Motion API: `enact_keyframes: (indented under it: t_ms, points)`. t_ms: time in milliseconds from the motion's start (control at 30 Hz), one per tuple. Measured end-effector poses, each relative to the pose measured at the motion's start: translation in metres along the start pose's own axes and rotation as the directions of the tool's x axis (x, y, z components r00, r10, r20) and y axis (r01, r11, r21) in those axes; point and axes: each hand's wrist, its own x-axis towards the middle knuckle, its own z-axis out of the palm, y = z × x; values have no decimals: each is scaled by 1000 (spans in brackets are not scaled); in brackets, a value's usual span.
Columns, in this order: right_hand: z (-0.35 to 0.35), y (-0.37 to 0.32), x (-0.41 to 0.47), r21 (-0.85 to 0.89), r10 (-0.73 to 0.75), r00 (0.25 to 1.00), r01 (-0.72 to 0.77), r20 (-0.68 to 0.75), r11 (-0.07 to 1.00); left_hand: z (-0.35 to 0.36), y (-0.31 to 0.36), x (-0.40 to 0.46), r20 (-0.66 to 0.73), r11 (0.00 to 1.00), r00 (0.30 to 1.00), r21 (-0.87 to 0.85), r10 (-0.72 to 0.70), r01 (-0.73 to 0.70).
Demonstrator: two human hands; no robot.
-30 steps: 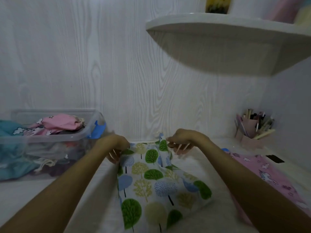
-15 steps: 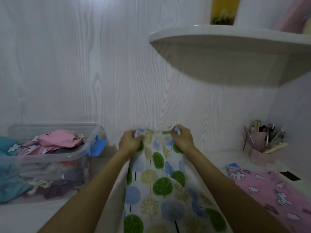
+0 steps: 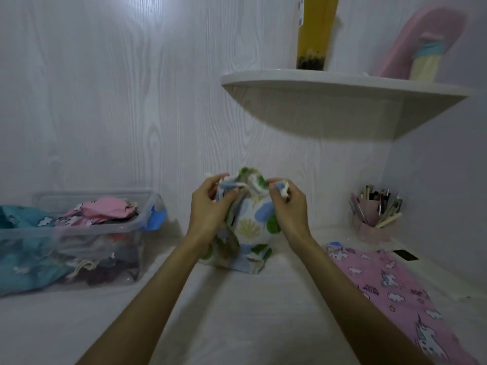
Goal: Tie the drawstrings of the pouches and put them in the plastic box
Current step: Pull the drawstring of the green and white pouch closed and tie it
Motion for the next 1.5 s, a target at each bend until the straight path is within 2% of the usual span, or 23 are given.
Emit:
enact_keyframes:
  t_ms: [100,300,500,700,767,800,833,900,933,1000,1067,1133,1200,1233,1267,1300,1333,1400,1433,1500]
  points:
    - [-6,22,-30,14,143,989,-144,36,990,-6,-12,-28,-25,972,982,-149,-190,184]
    - [-16,26,-42,48,332,940,-337,82,940,-23,-35,-45,-144,906,922,-292,-359,307]
    - [-42,30,-37,56,399,917,-399,4,915,-45,-36,-46,-277,853,893,-488,-355,187]
    - [-65,25,-34,277,417,908,-412,43,868,-48,-30,-47,-304,829,890,-544,-341,132]
    - [-79,23,-32,456,437,897,-414,60,788,-56,-31,-45,-322,829,882,-545,-343,124]
    - [-86,22,-30,595,470,878,-424,86,683,-60,-33,-45,-328,836,881,-534,-341,124]
    - [-93,22,-28,734,503,855,-419,123,534,-64,-33,-46,-335,844,880,-521,-336,124]
    - [-101,23,-22,886,530,832,-358,161,294,-69,-35,-48,-351,862,881,-493,-318,115]
    - [-103,23,-20,905,542,825,-341,158,254,-70,-36,-48,-366,873,879,-475,-305,105]
    - [-108,28,-16,892,566,815,-341,123,297,-73,-37,-50,-413,891,864,-446,-288,84]
    - [-115,33,-13,804,577,817,-362,29,472,-79,-43,-50,-450,910,850,-408,-272,75]
    - [-122,39,-12,585,535,833,-366,-140,724,-86,-53,-51,-471,929,846,-363,-252,74]
    - [-128,42,-17,168,371,896,-338,-243,926,-90,-59,-54,-480,948,846,-306,-234,89]
    - [-129,44,-22,-104,240,948,-265,-208,959,-91,-61,-57,-477,970,858,-228,-191,89]
    - [-129,46,-27,-372,120,988,-146,-93,916,-90,-63,-59,-463,992,878,-99,-120,83]
    - [-128,46,-32,-593,70,995,-15,69,805,-90,-65,-62,-422,996,906,64,-25,57]
    - [-126,47,-36,-741,85,976,95,202,665,-89,-68,-63,-354,974,933,225,61,22]
    - [-124,48,-40,-864,132,941,223,312,452,-90,-74,-63,-164,867,973,494,160,-60]
    - [-123,51,-41,-884,95,939,273,331,379,-91,-77,-64,-53,793,982,598,180,-113]
    - [-123,49,-42,-883,-82,925,378,370,279,-93,-79,-67,154,628,969,740,191,-241]
